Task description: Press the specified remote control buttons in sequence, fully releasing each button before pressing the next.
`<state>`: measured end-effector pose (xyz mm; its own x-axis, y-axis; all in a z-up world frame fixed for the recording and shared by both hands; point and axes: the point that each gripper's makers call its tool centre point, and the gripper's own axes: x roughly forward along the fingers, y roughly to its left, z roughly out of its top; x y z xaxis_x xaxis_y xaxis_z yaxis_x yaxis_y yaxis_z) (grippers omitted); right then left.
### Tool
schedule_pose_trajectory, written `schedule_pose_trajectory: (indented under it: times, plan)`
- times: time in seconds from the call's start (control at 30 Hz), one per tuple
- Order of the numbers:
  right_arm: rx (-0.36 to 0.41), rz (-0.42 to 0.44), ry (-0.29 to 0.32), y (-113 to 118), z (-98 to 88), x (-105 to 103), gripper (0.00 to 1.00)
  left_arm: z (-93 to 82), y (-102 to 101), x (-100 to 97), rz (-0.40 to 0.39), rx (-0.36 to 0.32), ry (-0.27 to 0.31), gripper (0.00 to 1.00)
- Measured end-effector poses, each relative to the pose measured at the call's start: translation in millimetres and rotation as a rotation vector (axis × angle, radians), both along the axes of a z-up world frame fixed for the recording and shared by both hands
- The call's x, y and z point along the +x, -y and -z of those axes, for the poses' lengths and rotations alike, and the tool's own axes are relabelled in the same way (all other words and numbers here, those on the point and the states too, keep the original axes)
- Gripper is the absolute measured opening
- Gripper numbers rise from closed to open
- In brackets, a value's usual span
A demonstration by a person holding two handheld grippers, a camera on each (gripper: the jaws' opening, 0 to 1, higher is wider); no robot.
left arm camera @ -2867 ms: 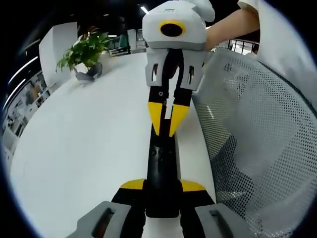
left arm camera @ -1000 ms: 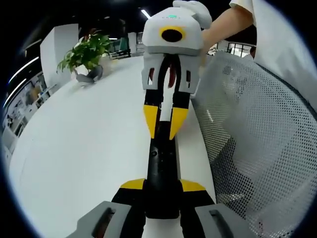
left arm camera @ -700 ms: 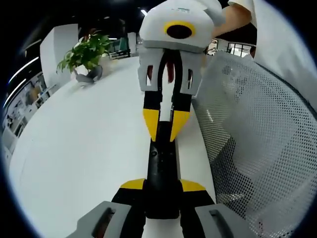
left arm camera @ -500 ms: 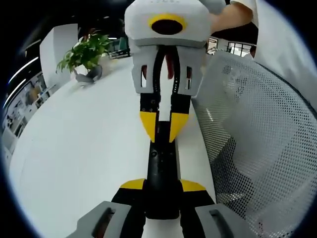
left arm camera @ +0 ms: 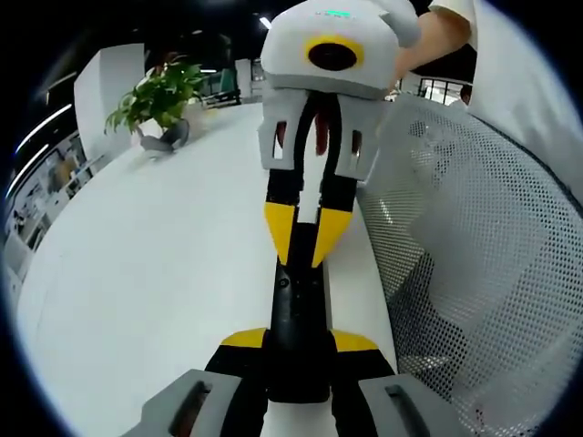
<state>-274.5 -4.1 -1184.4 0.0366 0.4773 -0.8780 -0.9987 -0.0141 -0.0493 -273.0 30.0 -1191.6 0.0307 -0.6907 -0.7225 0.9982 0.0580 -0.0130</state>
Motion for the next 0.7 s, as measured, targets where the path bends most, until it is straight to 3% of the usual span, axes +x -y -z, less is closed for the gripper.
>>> schedule_pose_trajectory:
  times: [0.1, 0.27, 0.33, 0.37, 0.43, 0.5, 0.6, 0.7]
  plan:
    - [-0.050, 0.042, -0.064, 0.1, 0.4, -0.3, 0.06, -0.1, -0.1, -0.2, -0.003, -0.002, 0.002, 0.24]
    - [-0.127, 0.009, -0.031, -1.0, 1.6, -0.9, 0.06, 0.1, -0.1, -0.1, -0.005, 0.005, 0.003, 0.24]
    - [-0.116, -0.004, 0.003, 0.2, 1.2, -3.6, 0.06, 0.2, -0.2, 0.0, -0.008, 0.005, 0.003, 0.24]
    - [-0.073, 0.013, 0.016, 0.6, 0.3, -1.7, 0.06, 0.2, -0.3, -0.1, -0.010, 0.002, 0.002, 0.24]
    - [0.010, 0.072, 0.003, 0.4, -1.1, -0.8, 0.06, 0.1, -0.4, -0.1, -0.013, 0.001, 0.001, 0.24]
    - [0.038, 0.098, 0.007, 0.7, -1.4, -0.6, 0.06, 0.0, -0.4, -0.2, -0.010, 0.004, 0.002, 0.24]
    - [0.007, -0.021, 0.081, -2.0, -1.3, -3.5, 0.03, -0.2, 0.4, -0.3, -0.002, 0.024, 0.003, 0.24]
    - [-0.015, -0.008, 0.075, -6.2, -1.2, -1.3, 0.01, 0.2, -0.1, -0.1, -0.010, 0.034, 0.001, 0.24]
